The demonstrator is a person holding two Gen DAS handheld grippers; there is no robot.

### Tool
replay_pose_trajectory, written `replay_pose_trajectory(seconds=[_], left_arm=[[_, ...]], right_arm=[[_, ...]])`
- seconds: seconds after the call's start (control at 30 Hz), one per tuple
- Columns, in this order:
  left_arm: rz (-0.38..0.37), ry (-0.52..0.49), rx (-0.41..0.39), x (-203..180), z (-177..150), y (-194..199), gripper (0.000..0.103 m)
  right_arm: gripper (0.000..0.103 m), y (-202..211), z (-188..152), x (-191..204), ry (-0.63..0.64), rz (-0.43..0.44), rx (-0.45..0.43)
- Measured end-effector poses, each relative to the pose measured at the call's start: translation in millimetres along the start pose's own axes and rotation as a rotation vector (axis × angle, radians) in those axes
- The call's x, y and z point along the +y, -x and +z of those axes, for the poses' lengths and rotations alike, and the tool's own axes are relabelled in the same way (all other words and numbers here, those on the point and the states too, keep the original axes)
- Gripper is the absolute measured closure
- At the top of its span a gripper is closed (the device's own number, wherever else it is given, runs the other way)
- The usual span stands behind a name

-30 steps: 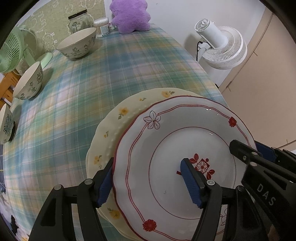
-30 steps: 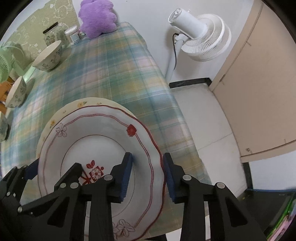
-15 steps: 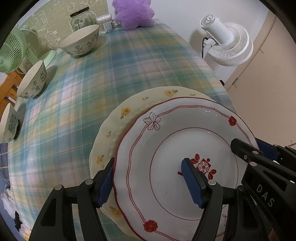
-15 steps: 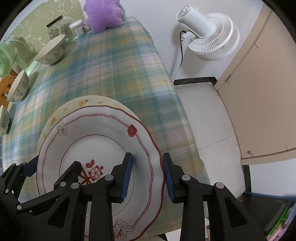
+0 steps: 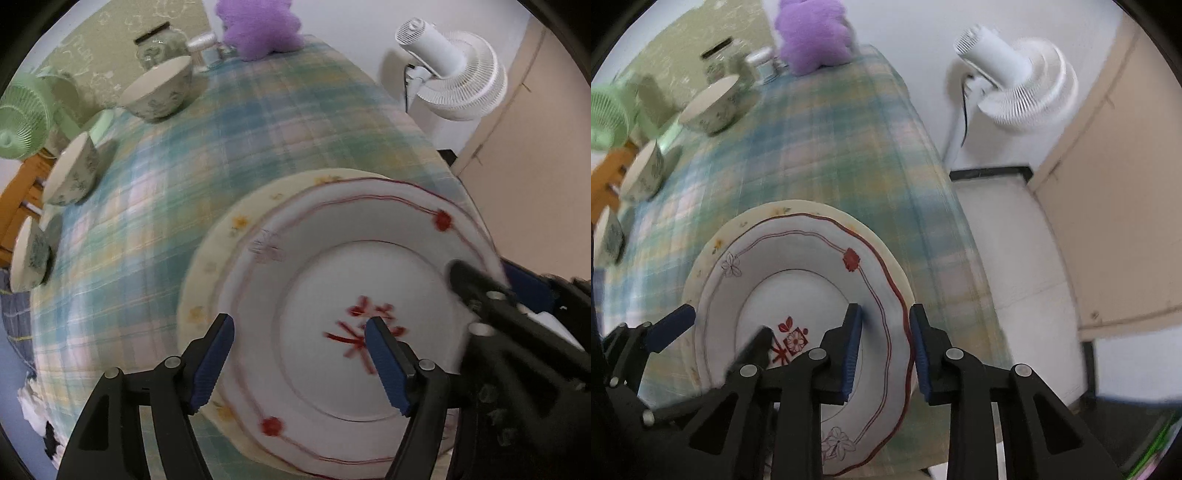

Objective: Organize plates and bowls
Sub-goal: 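Lower the red-patterned plate onto the yellow-floral stack and open both grippers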

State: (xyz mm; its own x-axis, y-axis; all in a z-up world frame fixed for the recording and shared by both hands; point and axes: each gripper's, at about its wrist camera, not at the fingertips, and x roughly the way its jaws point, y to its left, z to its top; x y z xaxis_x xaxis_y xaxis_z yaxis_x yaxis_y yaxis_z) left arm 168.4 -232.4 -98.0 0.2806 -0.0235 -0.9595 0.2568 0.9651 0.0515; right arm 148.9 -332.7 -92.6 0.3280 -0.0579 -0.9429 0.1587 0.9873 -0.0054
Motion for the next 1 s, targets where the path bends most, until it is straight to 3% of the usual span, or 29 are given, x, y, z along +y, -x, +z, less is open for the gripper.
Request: replay_pose_trajectory(seconds=[0.23, 0.5, 0.6, 0.67, 0.73, 0.83, 1.0], left_arm=[[-0.039, 0.042, 0.010, 8, 2, -4, 0.026], [-0.123, 0.075, 0.005, 11, 0, -4, 0.025], [-0.132, 0.092, 0.004, 12, 0, -4, 0.024], [-0.132, 0.103, 0.001, 12, 0, -4, 0.024], [-0.128, 0.113, -0.001, 12, 0, -4, 0.024], [-0.118, 0.128, -0.004, 13, 1, -3, 0.024], [-0.100, 0.156, -0.031, 18, -2, 3, 0.024]], right_arm=[[0.073, -12, 4, 7, -0.001, 0.059, 0.021], [0.069, -13, 9, 10, 0.031, 0.029, 0.028], [0.064, -14, 11, 10, 0.045, 0.033, 0.034], [0.055, -15, 13, 10, 0.057, 0.041, 0.038], [0.038, -17, 14, 11, 0.060, 0.059, 0.046], [0.030, -20, 15, 11, 0.070, 0.078, 0.052], [0.027, -18, 18, 17, 0.109, 0.126, 0.036]])
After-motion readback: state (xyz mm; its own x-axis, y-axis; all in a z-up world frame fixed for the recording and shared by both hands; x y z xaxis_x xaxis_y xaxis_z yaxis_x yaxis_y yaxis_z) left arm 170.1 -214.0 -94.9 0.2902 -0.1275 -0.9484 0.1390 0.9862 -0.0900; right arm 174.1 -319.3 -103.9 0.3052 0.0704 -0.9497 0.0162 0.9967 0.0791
